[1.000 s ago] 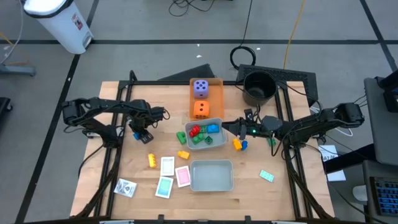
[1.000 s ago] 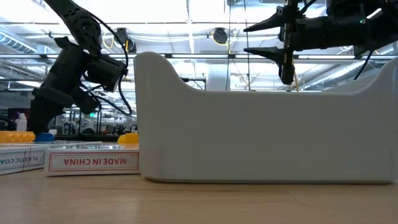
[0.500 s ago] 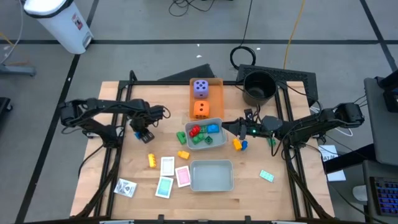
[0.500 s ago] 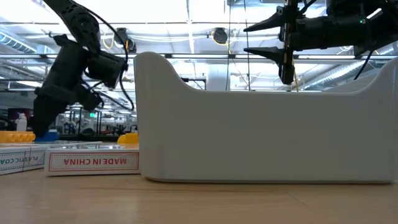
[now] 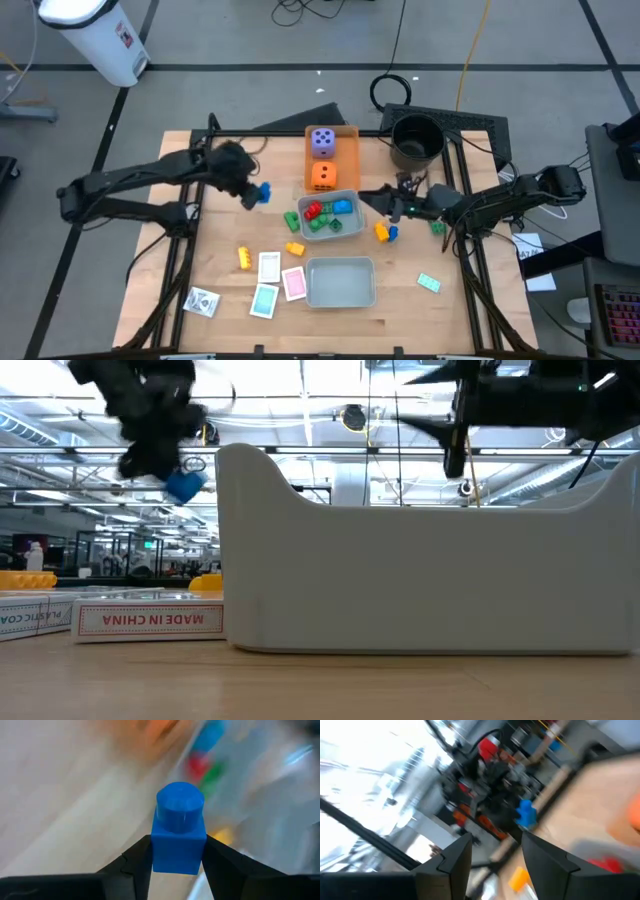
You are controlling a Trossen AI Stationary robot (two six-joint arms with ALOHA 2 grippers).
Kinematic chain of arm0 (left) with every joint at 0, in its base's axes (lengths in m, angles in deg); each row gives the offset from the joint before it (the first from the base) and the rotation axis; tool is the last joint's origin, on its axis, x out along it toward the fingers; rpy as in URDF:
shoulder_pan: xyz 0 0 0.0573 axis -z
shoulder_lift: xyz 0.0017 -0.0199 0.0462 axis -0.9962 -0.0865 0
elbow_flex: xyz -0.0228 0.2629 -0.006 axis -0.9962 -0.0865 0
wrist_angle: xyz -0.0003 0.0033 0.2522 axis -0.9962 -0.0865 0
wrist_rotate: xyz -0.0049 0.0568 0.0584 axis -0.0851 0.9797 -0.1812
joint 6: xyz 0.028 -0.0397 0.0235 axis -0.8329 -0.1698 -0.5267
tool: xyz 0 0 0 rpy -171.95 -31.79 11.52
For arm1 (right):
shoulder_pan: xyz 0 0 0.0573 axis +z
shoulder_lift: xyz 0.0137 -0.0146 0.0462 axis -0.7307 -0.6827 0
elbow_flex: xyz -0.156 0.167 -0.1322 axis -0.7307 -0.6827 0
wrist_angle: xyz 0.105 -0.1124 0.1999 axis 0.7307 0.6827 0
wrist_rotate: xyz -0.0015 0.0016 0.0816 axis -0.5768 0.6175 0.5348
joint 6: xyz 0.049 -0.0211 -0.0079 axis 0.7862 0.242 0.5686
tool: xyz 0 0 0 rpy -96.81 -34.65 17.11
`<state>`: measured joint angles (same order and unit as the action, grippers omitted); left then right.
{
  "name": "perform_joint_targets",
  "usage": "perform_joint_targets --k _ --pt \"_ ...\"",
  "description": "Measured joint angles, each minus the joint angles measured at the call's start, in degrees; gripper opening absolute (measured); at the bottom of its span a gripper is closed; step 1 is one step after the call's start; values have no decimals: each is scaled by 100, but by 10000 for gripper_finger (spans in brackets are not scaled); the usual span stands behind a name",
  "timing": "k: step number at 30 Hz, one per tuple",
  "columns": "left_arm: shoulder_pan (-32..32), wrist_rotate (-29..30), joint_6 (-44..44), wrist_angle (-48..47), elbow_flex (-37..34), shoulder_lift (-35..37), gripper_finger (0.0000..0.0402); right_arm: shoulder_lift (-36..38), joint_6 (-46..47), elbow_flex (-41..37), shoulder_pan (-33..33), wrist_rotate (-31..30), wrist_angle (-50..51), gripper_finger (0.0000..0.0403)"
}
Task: Pick & Place Toys
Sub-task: Put the left blue game piece into the top gray bin
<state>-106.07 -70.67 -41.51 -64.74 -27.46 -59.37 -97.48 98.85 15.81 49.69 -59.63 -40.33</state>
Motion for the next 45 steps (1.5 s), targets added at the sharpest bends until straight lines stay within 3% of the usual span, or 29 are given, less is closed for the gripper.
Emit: perform_joint_targets --k 4,7,9,16,18,22,29,36,45 --pt "229 -17 315 1193 0 256 157 2 -460 235 -1 120 -749 166" --pt "446 -22 506 1816 0 250 141 2 -890 801 0 308 -642 166" --pt "633 -23 546 2326 2 108 134 4 -1257 1332 0 368 3 167" --pt "1295 39 812 4178 11 -497 147 -168 -2635 3107 0 767 3642 197" --pt "1480 118 846 4547 4 -708 152 -354 -2695 3324 -7 756 3936 212" --pt "1758 205 977 5002 2 -1073 144 -738 -2514 3431 -89 780 3595 243" --pt "2141 259 989 5152 76 -1495 136 -1307 -1658 3434 -328 1651 3272 272" --pt "2375 609 623 4340 584 -1598 140 -1623 -1294 3429 -354 2215 3032 269" --pt "2335 607 541 3765 955 -1590 145 -1626 -1455 3427 -300 2261 3079 247"
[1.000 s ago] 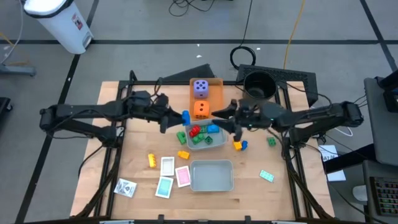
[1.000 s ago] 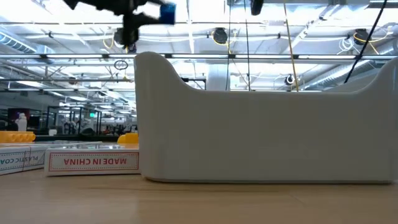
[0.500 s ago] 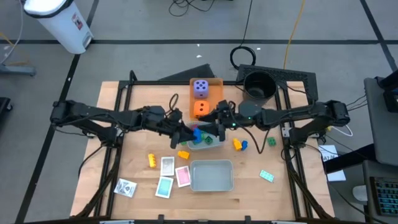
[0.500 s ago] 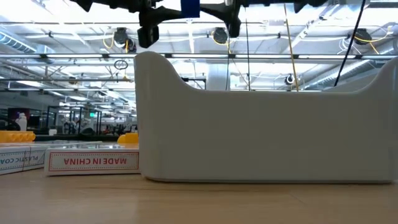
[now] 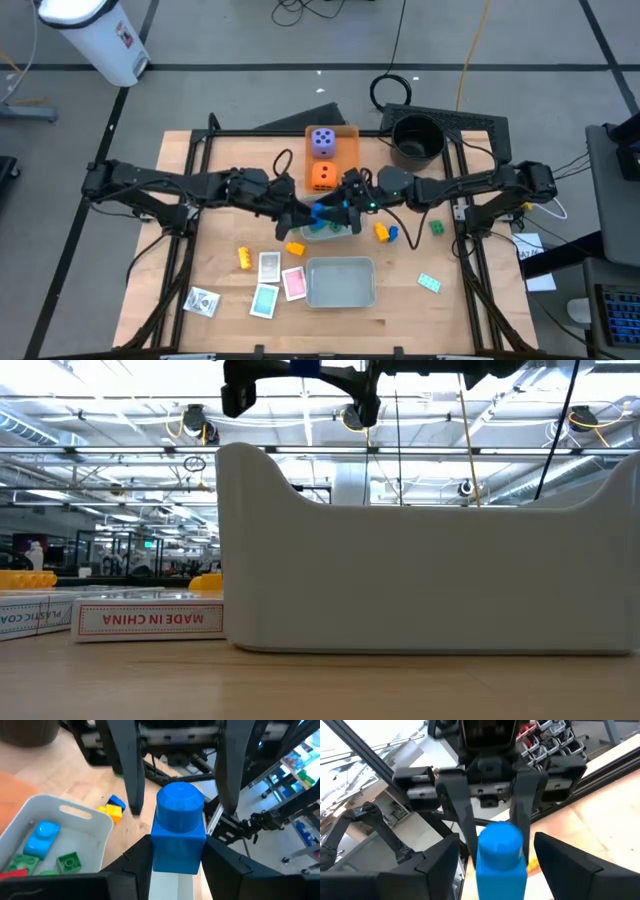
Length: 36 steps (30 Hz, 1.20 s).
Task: Pick & Place Toys
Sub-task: Put the left blue game piece into the top gray bin
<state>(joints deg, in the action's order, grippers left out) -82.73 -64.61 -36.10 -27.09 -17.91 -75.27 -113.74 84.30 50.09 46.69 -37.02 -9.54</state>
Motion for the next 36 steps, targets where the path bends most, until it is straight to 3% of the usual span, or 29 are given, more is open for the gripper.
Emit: perform_joint_targets --k 20,36 --pt "48 -97 174 -34 -1 -177 139 8 -8 -4 67 -20 187 124" --pt "45 -86 303 -33 -4 -182 150 2 23 -2 138 -18 263 145"
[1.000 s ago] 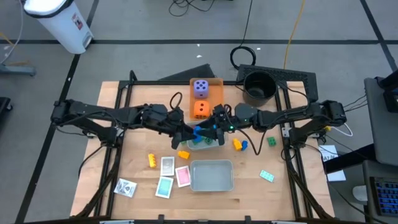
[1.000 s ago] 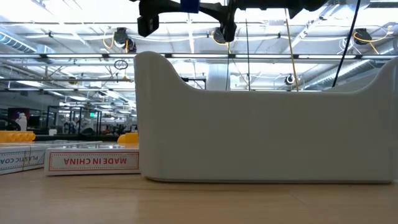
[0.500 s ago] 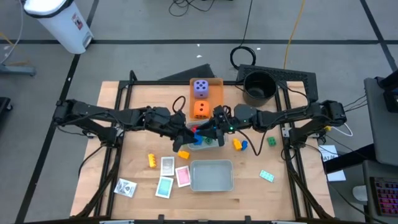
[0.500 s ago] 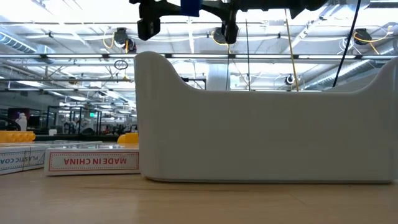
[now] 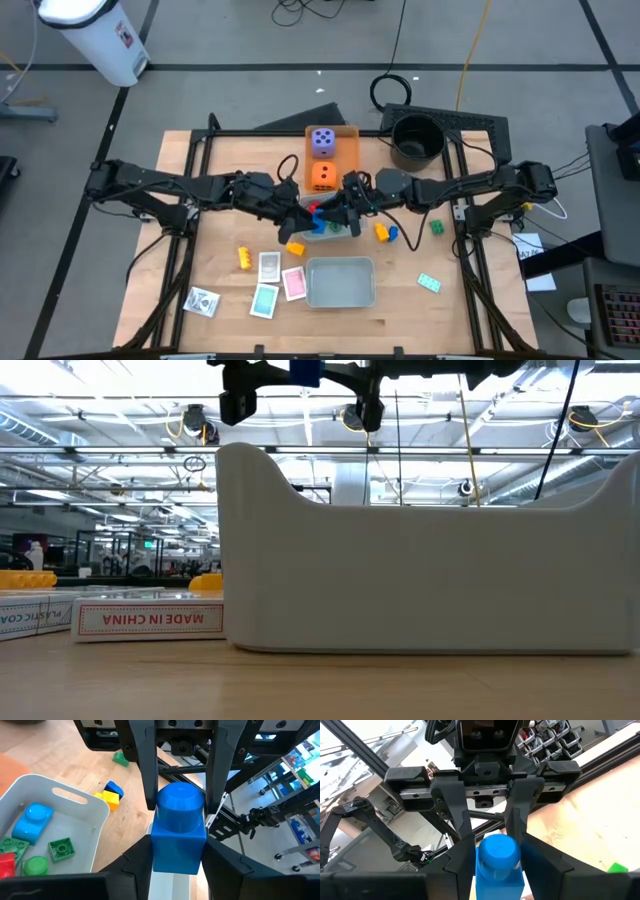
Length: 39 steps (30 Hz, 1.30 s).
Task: Pick & Place Toys
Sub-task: Put the left blue game piece into the top gray bin
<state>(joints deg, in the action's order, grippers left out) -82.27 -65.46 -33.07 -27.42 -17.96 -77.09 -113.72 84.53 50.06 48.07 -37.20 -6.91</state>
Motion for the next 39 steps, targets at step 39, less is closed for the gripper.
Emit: perform_joint_targets --k 39 --pt "-113 -535 -391 352 -4 75 244 7 -208 0 15 42 44 113"
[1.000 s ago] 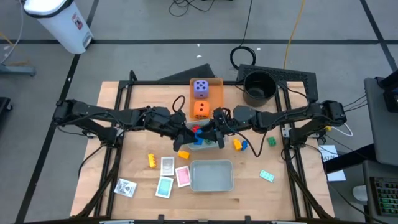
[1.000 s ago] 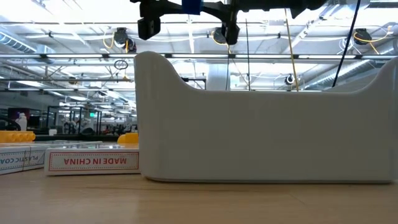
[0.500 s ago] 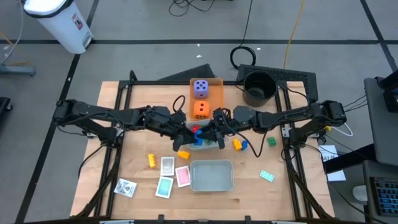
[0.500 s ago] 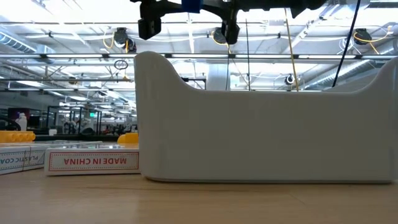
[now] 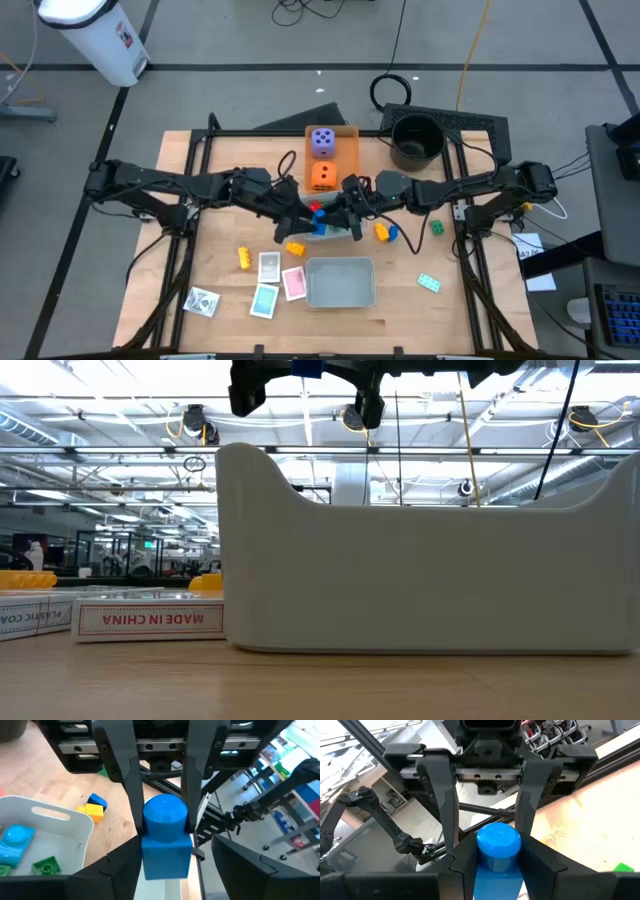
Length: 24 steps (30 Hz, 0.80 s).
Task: Pick & Place Toys
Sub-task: Put the left blue game piece into the top gray bin
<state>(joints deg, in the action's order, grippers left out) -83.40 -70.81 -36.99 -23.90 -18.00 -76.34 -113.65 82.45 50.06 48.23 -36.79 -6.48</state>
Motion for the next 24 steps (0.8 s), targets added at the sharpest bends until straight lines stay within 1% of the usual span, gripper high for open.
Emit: perform_joint_targets --k 4,7,10,15,20,24 --pt "-216 -242 36 -114 0 92 243 74 -141 0 -18 -13 17 109" --pt "-387 -381 63 -220 5 248 236 122 -174 4 -52 -14 148 113" --pt "-568 -385 102 -643 -7 506 229 214 -332 13 -55 -39 321 115" --pt "-790 -289 46 -889 -2 1016 216 245 -599 -2 -52 -75 1150 110" --pt "-846 110 -54 -984 0 1433 206 241 -1058 -11 -44 -640 2191 118" --pt "-842 326 -110 -996 0 1609 198 256 -1392 -150 -44 -1292 2232 114"
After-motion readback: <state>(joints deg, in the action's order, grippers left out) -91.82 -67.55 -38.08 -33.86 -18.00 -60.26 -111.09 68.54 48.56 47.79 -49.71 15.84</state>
